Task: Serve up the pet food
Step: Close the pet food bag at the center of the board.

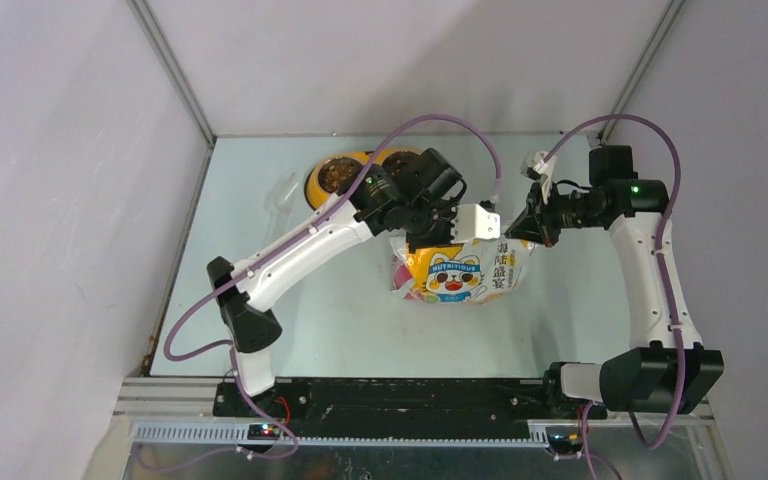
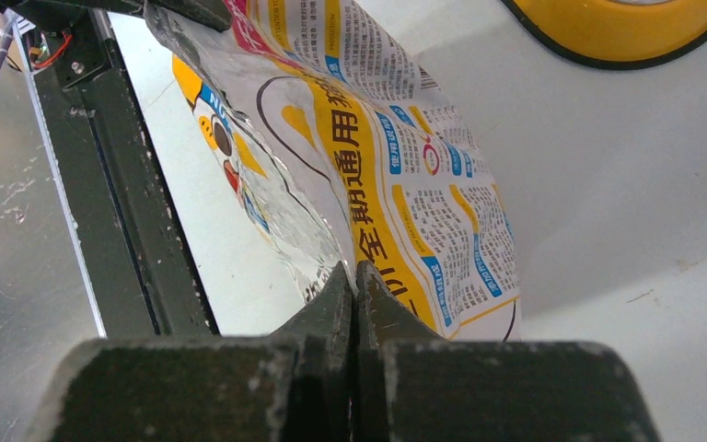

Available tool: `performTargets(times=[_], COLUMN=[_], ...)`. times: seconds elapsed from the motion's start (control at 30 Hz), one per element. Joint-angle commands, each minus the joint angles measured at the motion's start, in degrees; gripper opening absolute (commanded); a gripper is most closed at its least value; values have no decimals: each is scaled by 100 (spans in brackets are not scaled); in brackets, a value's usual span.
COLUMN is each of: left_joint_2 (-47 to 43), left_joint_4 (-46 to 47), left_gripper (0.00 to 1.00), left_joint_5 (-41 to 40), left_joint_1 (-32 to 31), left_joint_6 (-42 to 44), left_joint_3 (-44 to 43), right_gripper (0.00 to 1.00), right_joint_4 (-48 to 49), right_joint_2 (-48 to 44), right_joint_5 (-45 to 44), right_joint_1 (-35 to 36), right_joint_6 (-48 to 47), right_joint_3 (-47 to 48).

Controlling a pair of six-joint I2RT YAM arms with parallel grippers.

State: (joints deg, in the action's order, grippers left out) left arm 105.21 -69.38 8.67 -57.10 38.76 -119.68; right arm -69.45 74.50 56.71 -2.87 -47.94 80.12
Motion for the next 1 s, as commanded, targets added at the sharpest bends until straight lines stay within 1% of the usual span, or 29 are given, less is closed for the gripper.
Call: performTargets(times=[0.0,0.1,0.13,0.17,0.2,0.23,0.27,0.33,0.5,0.7,0.8,0.83,0.97], left_joint_2=[-392,-531,-534,-536,-532,-522,-516,-488,-345,-239,-253,-244,-190], left_joint_4=[643,871,903,949,969,1008,1020,1086,1140,1204,1352,1359,1391], left_gripper=[0,1,18,27,39,44,50,52,48,36,28,26,12], left_joint_5=[-397,-607,-618,-611,-598,-600,-619,-674,-833,-1228,-1421,-1451,-1612], left_joint_1=[-22,-27,-28,-29,-33,-52,-67,-124,-337,-577,-658,-673,-741], left_joint_6=[-167,-214,-254,-272,-290,-286,-261,-233,-64,119,180,205,269], left_joint_3=[274,430,438,448,447,459,461,469,413,525,635,666,702], right_gripper=[0,0,0,0,0,0,0,0,0,0,0,0,0], right_joint_4=[641,645,644,639,618,604,561,502,300,213,186,158,-53], right_joint_2=[-198,-68,-41,3,25,66,83,161,386,520,587,594,666], right_joint_5=[525,577,602,612,635,651,691,759,883,984,1045,1075,1173], right_joint_1=[-73,-73,-73,-73,-73,-73,-80,-86,-114,-170,-205,-222,-276], right_joint_6=[364,478,527,551,587,603,615,652,672,772,804,800,699], right_joint_3=[184,228,239,263,278,312,325,367,494,577,603,620,729])
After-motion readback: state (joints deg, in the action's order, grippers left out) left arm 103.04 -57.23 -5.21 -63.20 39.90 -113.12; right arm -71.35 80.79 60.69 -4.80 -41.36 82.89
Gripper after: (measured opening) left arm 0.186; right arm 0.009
